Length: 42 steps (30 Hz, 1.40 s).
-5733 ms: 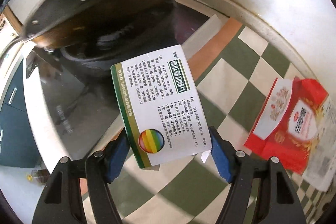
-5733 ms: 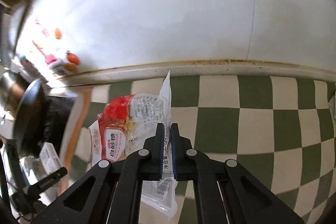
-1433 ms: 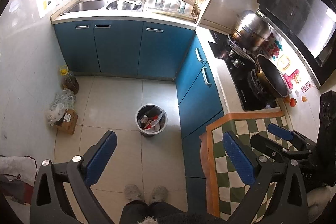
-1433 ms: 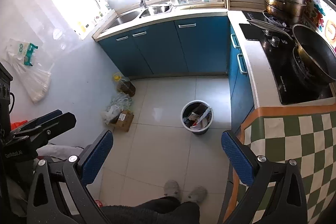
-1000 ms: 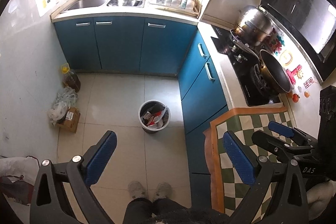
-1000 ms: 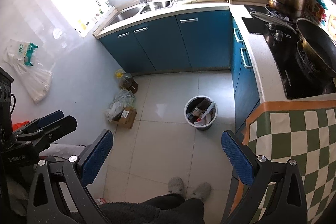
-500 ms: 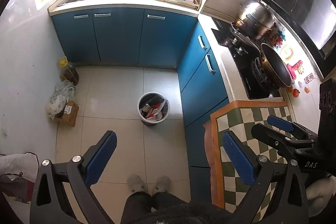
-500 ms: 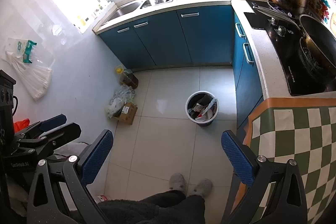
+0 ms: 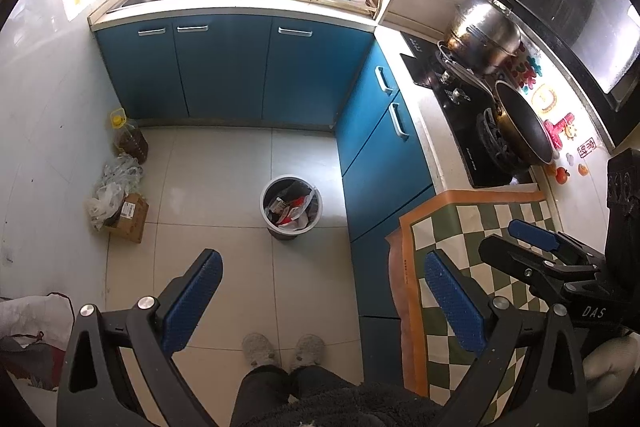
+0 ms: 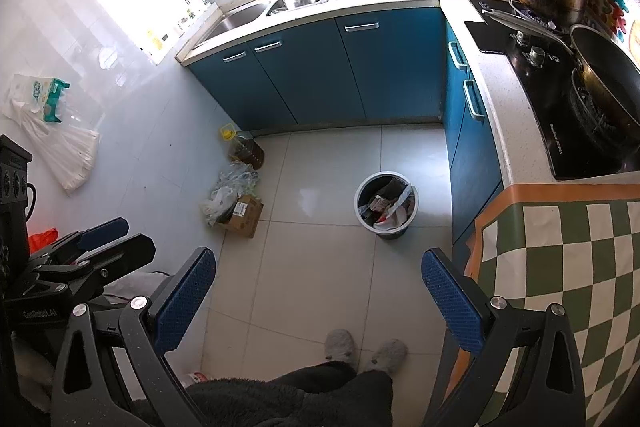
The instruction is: Collect trash
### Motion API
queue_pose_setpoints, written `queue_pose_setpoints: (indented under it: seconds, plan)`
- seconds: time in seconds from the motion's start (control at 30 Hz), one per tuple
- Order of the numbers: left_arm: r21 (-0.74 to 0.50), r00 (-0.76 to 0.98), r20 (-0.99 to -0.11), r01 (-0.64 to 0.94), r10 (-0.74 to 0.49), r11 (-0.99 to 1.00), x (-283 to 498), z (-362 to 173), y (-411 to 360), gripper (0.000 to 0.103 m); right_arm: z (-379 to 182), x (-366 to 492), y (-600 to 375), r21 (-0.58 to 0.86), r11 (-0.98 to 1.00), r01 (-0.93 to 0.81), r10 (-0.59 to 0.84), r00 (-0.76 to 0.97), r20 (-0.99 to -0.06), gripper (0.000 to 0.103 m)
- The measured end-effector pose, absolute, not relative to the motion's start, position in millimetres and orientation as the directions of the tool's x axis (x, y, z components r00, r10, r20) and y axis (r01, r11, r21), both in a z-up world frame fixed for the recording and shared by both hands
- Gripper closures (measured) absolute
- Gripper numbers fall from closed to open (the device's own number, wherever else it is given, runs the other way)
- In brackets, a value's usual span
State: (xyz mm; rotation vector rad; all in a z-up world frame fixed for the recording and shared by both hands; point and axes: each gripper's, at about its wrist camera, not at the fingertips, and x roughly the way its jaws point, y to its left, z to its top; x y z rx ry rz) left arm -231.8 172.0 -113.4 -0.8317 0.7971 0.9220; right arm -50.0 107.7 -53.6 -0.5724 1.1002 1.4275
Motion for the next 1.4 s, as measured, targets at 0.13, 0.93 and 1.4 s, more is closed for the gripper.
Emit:
queue_pose_setpoints:
  seconds: [0.13, 0.93, 1.4]
  plan:
    - [-0.26, 0.387, -0.856, -0.895, 0.343, 0.362, -232.0, -114.5, 173.0, 0.0, -54.3, -50.4, 106.4, 0.289, 0.127, -0.949, 0.482, -0.196, -0.854, 0.0]
    - [-0.299, 0.42, -0.846, -0.884, 0.328, 0.36, -232.6, -115.4, 165.4, 0.0, -56.0, -54.3, 102.5, 0.301, 0.13, -0.945, 0.478, -0.207, -0.854, 0.0]
    - [-0.299, 0.419, -0.846, -0.884, 0.329, 0.359, -232.7, -115.3, 164.8, 0.0, -57.4, -52.4, 102.7, 0.306, 0.133, -0.943, 0.477, -0.21, -0.854, 0.0]
